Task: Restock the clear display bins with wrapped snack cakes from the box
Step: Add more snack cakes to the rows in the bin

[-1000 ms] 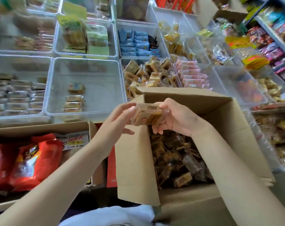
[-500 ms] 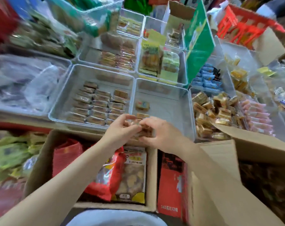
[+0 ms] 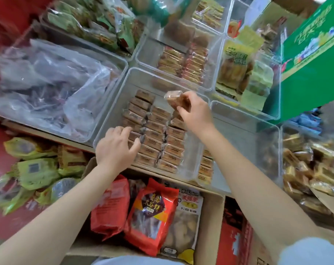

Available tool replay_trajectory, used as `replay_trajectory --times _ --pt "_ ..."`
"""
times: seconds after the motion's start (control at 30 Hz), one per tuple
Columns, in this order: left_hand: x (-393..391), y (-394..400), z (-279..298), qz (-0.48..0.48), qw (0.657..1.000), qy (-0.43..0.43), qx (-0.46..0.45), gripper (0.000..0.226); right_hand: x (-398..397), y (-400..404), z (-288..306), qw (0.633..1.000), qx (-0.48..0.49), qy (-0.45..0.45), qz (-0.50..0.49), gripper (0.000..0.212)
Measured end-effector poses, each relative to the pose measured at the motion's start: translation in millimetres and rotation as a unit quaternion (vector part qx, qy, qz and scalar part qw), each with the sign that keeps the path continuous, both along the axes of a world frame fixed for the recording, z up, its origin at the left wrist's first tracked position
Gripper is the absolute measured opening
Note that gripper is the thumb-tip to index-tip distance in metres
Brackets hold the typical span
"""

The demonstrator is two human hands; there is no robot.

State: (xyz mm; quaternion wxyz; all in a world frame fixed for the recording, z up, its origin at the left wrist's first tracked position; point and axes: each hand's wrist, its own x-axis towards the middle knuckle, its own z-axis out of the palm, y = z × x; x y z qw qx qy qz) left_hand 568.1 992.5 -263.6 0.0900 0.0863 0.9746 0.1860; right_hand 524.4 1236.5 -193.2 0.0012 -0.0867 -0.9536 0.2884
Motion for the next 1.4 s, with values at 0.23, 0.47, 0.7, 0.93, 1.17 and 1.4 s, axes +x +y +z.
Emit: replay_trajectory --times 0.23,0.47,0.7,0.93,1.17,1.4 --pt "0 3 -7 -0.003 0.999 0.019 -0.031 0.05 -75 -7 -79 0.979 0.185 -0.069 0.051 0.022" --pt "0 5 -12 0.005 0.999 0.037 -0.029 0.043 -70 -23 -122 0.995 0.08 -0.051 0.035 0.034" --pt "1 4 -14 0.001 0.998 0.067 -0.013 0.038 -41 -30 -134 0.979 0.19 -0.048 0.057 0.041" --pt "2 2 -12 -0.007 0.998 0.067 -0.013 0.041 -36 -39 -122 0.919 0.34 -0.166 0.114 0.058" --pt "1 3 -1 0.005 0.999 -0.019 -0.038 0.036 37 -19 -44 0.982 0.16 -0.081 0.057 0.036" --pt "69 75 45 -0.077 0.987 -0.043 0.132 0.029 226 75 71 0.999 0.023 0.022 -0.032 0.019"
